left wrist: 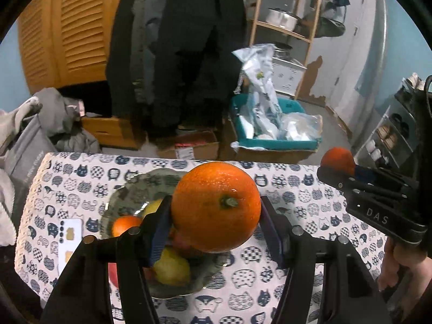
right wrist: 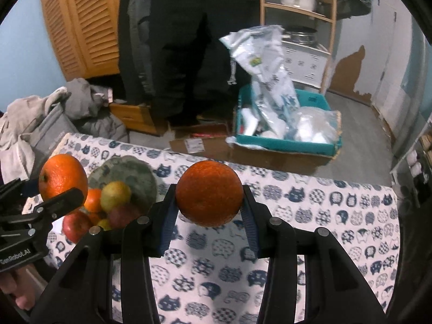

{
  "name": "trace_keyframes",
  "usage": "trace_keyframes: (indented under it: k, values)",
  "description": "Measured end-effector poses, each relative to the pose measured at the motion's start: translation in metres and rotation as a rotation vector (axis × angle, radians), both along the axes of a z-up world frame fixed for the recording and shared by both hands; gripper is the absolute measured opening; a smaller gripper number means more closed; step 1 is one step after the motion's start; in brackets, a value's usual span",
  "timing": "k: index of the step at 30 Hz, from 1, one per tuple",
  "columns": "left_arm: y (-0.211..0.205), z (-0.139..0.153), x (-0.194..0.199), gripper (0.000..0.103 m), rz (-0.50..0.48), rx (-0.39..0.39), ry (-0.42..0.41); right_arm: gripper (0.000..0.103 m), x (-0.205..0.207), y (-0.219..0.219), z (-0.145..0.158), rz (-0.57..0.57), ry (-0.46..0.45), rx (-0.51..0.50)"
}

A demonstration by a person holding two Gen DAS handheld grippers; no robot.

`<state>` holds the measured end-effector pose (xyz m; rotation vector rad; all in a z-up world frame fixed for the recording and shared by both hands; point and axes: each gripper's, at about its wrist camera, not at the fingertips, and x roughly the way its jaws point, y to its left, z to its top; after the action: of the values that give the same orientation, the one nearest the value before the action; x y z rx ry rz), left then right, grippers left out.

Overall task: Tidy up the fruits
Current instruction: 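Lift the orange and tangerine and carry both over the glass bowl, then lower the orange and tangerine into the bowl and open both tools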

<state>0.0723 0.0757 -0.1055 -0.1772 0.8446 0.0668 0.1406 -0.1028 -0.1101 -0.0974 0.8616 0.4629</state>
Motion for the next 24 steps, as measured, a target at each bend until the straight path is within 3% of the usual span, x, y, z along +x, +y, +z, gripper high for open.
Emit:
trace_keyframes:
  k: [12,24]
  values:
    - [0.062,-0.02,0.004,0.063,0.092,-0.013,0.039,0.044,0.011,0.077,-0.015,0.1,0.032,-0.006]
    - [0.099,-0.073,0.02,0.064,0.139,-0.073,0.17,0.044,0.025,0.135,-0.067,0.171,0.164,-0.014]
